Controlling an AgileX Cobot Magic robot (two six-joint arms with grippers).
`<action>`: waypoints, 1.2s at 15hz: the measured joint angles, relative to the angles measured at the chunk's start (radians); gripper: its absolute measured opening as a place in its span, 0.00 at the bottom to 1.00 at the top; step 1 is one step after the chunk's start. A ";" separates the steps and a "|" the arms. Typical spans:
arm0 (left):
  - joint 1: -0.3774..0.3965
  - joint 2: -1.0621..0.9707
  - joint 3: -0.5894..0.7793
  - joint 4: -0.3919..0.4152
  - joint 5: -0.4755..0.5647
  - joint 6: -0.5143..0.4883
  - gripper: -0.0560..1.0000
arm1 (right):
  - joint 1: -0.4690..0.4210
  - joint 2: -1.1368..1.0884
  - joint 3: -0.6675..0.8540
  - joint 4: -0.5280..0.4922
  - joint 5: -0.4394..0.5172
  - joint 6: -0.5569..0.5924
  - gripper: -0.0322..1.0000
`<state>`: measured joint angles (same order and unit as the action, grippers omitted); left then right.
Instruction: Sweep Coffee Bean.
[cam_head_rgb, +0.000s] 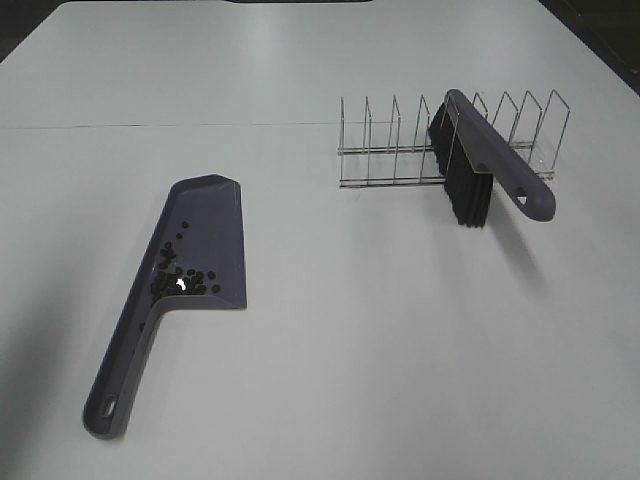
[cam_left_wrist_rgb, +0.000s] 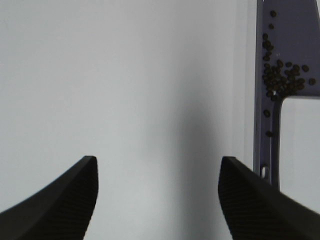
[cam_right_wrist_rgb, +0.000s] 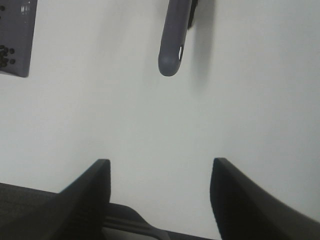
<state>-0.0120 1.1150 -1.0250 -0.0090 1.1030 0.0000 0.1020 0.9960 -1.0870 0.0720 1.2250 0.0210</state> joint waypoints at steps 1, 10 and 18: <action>0.000 -0.093 0.070 0.000 0.004 0.000 0.63 | 0.000 -0.062 0.020 -0.012 0.000 0.000 0.56; 0.000 -0.751 0.312 -0.049 0.114 0.000 0.63 | 0.000 -0.671 0.387 -0.026 0.002 -0.061 0.56; 0.000 -1.098 0.458 -0.034 0.111 -0.035 0.63 | 0.000 -1.000 0.589 -0.051 0.003 -0.060 0.56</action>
<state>-0.0120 0.0170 -0.5670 -0.0430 1.2140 -0.0350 0.1020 -0.0040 -0.4980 0.0210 1.2280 -0.0390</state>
